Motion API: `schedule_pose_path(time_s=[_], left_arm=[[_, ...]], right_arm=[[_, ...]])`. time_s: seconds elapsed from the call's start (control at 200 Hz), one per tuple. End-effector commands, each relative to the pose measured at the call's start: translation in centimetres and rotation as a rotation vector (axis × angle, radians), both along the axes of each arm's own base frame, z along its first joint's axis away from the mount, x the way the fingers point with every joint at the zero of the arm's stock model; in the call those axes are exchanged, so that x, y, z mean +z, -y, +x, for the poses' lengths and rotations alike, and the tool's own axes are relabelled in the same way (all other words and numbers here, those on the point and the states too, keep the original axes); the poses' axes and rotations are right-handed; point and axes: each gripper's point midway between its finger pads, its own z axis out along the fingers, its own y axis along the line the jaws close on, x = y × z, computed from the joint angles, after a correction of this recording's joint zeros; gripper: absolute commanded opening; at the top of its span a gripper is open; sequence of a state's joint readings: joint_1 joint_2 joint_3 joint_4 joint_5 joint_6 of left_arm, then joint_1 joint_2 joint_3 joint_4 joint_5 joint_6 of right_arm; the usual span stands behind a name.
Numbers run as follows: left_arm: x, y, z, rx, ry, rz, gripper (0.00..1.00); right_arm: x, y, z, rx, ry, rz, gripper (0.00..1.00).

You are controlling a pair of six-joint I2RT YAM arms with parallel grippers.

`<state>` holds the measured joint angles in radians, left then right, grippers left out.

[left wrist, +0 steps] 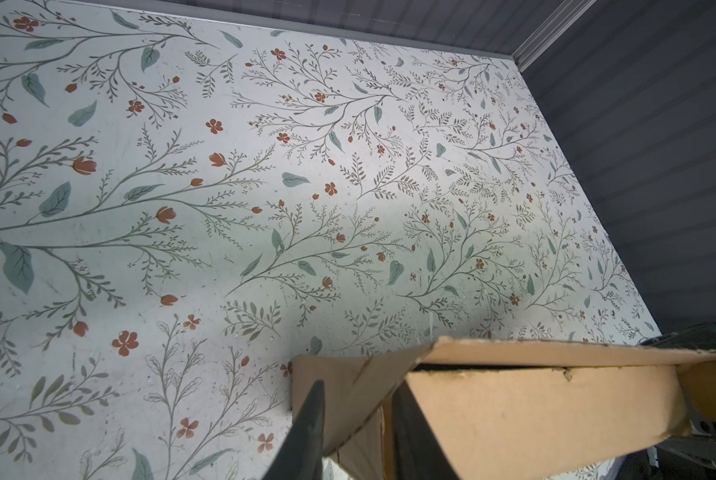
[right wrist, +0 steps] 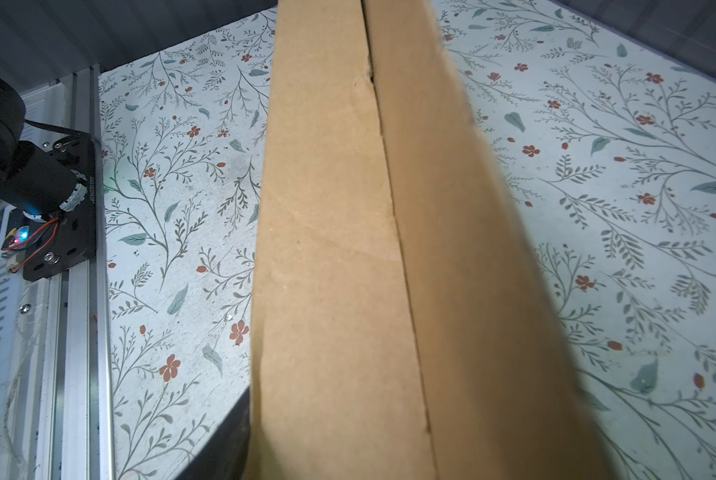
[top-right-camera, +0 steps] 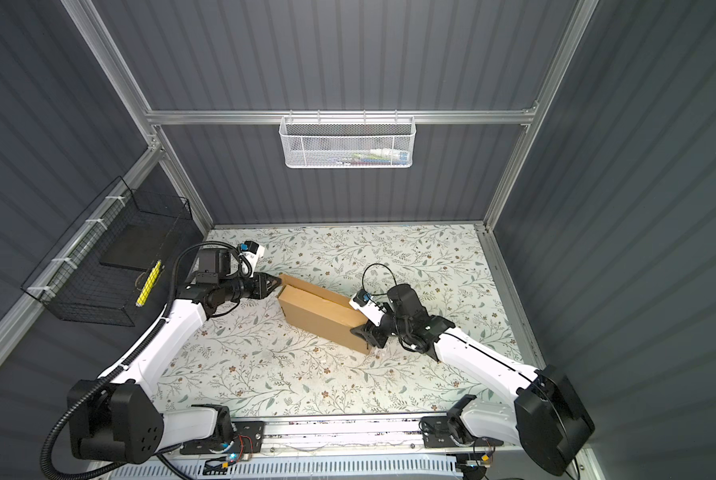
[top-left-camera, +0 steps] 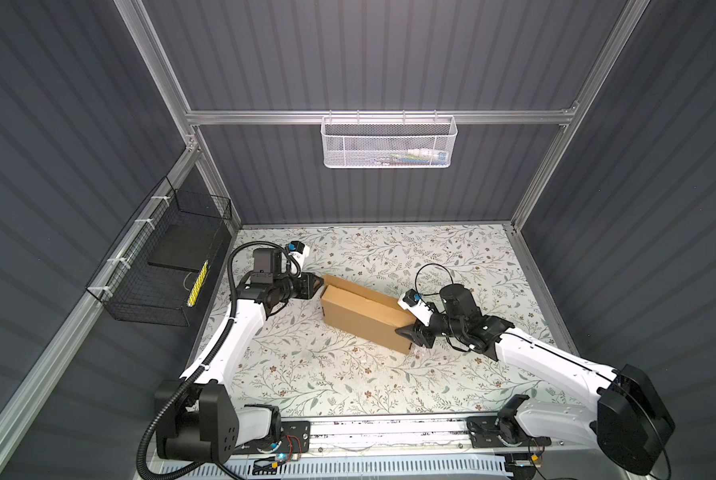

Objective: Fold the paper box

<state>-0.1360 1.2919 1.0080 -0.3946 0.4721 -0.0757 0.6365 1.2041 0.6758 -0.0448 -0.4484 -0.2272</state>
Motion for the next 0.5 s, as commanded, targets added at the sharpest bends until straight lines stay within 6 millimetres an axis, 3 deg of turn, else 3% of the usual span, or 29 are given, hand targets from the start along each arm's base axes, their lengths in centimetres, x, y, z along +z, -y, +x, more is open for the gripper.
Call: schedule_pose_path(time_s=[0.0, 0.495], left_arm=[[-0.26, 0.67, -0.27, -0.026, -0.008, -0.031, 0.25], [0.49, 1.04, -0.58, -0.048, 0.008, -0.052, 0.11]], right_arm=[[0.41, 0.00, -0.01, -0.001, -0.008, 0.000, 0.47], [-0.02, -0.14, -0.46, 0.017, -0.022, -0.008, 0.59]])
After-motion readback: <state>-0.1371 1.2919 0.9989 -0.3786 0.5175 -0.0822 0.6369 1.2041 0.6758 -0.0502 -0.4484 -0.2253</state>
